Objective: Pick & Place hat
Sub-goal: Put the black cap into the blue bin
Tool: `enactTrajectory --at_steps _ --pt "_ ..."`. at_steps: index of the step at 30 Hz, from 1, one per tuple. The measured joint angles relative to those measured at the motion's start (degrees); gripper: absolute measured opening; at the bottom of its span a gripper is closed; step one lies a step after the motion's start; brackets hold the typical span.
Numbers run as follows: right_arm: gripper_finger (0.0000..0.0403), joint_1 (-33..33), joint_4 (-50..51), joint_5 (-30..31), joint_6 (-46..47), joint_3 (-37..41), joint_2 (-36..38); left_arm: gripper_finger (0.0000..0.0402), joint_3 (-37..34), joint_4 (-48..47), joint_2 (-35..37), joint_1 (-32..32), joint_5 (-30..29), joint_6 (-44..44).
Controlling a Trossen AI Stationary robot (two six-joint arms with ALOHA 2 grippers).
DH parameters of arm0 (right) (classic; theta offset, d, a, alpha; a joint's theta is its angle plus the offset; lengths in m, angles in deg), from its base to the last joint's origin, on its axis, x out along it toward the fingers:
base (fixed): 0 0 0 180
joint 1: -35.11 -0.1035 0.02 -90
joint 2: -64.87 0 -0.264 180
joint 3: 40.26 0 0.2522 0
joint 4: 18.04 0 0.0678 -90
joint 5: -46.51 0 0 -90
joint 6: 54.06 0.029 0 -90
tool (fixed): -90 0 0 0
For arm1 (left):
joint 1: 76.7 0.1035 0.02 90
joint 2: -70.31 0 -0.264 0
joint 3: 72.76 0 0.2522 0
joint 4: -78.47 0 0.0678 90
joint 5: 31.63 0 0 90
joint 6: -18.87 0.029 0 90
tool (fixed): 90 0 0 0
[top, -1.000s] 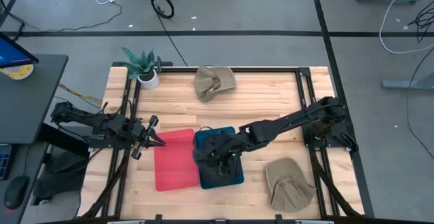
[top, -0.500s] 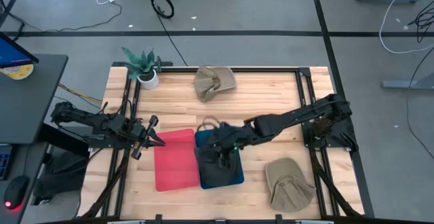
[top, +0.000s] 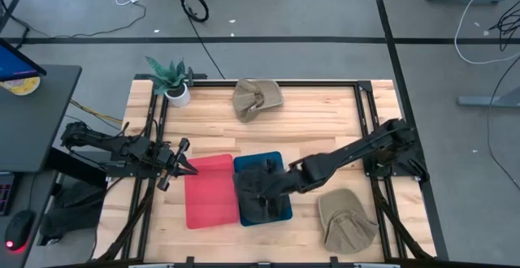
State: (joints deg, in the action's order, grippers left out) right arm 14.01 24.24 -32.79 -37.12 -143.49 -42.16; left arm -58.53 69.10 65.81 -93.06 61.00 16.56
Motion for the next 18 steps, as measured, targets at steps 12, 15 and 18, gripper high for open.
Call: enactTrajectory --at_steps 12,15,18 --pt "0.0205 2.4 5.8 2.9 0.6 -0.3 -12.4 0.0034 0.0 0.0 0.0 0.0 0.0 0.0" --pt "0.0205 2.8 6.3 2.7 0.7 -0.3 -14.7 0.0034 0.0 0.0 0.0 0.0 0.0 0.0" --pt "0.0205 3.1 5.7 2.8 1.3 -0.4 -15.7 0.0034 0.0 0.0 0.0 0.0 0.0 0.0"
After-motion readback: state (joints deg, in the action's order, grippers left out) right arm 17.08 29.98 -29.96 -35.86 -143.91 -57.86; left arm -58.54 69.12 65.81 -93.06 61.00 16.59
